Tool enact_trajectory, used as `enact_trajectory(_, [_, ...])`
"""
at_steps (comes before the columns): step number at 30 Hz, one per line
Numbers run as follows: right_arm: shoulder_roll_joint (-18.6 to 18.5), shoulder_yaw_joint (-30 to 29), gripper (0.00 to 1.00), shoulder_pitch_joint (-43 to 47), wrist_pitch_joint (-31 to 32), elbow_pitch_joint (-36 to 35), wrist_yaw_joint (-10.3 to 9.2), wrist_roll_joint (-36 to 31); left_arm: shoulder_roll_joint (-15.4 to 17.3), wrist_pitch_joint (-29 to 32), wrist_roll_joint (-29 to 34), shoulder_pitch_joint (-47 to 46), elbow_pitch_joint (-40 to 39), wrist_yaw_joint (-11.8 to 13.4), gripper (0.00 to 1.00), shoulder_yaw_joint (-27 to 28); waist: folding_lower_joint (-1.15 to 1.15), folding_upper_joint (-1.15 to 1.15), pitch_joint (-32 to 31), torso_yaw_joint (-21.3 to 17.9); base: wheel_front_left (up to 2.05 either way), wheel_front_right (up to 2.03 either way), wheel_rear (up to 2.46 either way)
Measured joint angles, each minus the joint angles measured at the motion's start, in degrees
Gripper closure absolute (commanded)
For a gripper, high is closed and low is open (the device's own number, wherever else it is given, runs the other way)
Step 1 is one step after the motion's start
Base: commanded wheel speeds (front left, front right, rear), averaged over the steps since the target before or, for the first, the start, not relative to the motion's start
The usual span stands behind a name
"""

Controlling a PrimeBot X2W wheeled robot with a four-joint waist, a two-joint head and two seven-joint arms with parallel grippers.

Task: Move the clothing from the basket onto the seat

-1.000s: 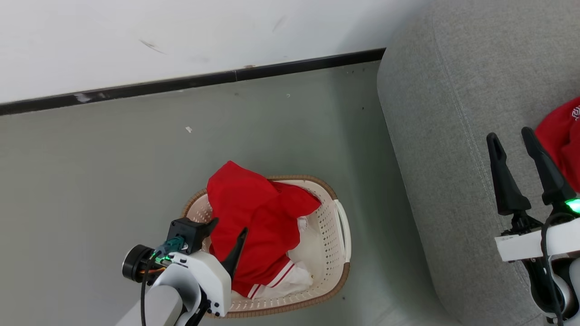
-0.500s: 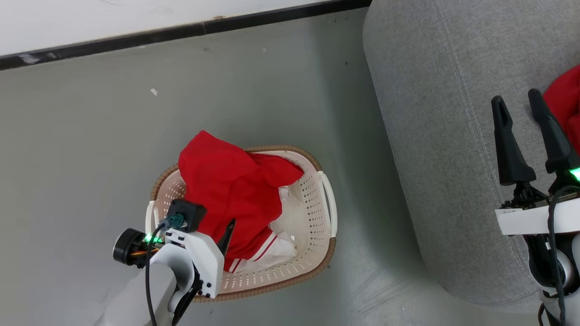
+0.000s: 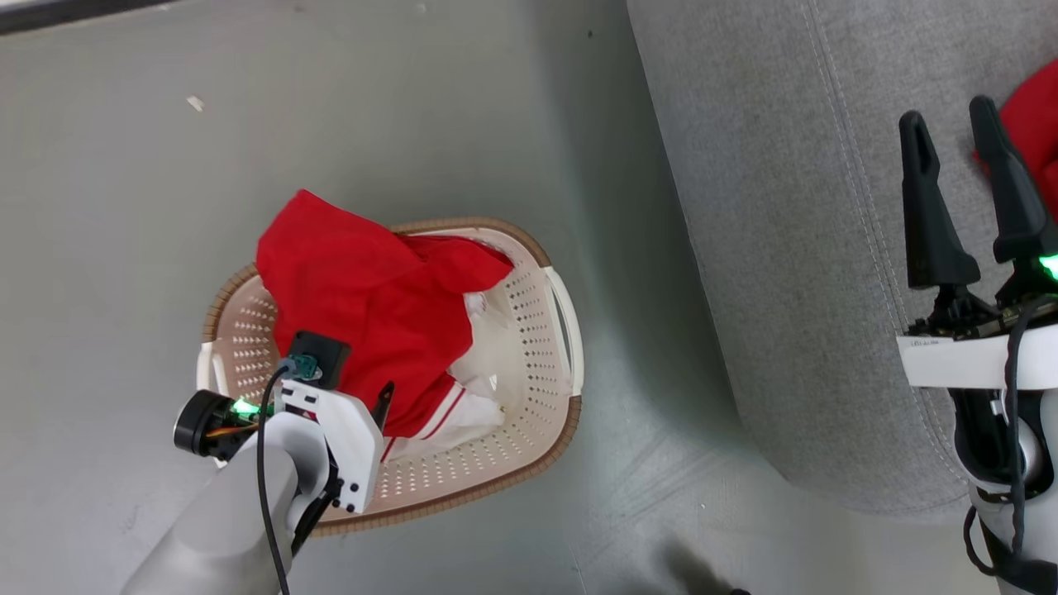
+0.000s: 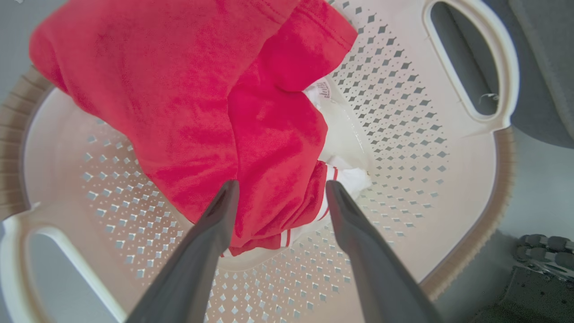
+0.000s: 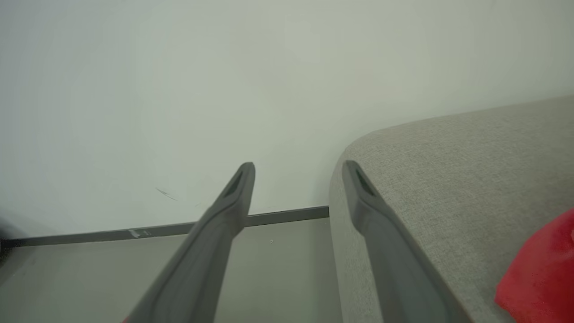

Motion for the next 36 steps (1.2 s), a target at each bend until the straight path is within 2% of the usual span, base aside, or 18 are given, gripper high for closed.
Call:
enact_trajectory(3, [0.5,0.2,0.0,-1.2,0.0,-0.6,0.0,0.0,0.0,0.6,0.2,-1.4,1.3,-0.9,0.0,-0.2,0.0,0.0,1.5,-0.9,0.0,0.0,0.0])
enact_trajectory(17, [2.2,1.3,0.0,-5.7,0.0,-1.4,0.0,0.0,1.6,1.1,1.4,-6.5,7.5,-0.9,0.0,0.2,0.0,0.0,7.9,-4.9,0.0,0.0,0.0])
enact_trajectory(26, [3.9,1.5,0.0,-7.3,0.0,-1.6,0.0,0.0,2.8,2.6,3.4,-9.6,11.5,2.1,0.0,-0.2,0.0,0.0,11.5,-7.6,0.0,0.0,0.0])
enact_trajectory(36, [5.4,2.7,0.0,-10.4,0.0,-1.5,0.0,0.6,4.1,4.4,4.2,-12.3,14.9,3.2,0.0,-0.5,0.0,0.0,15.0,-10.6,0.0,0.0,0.0])
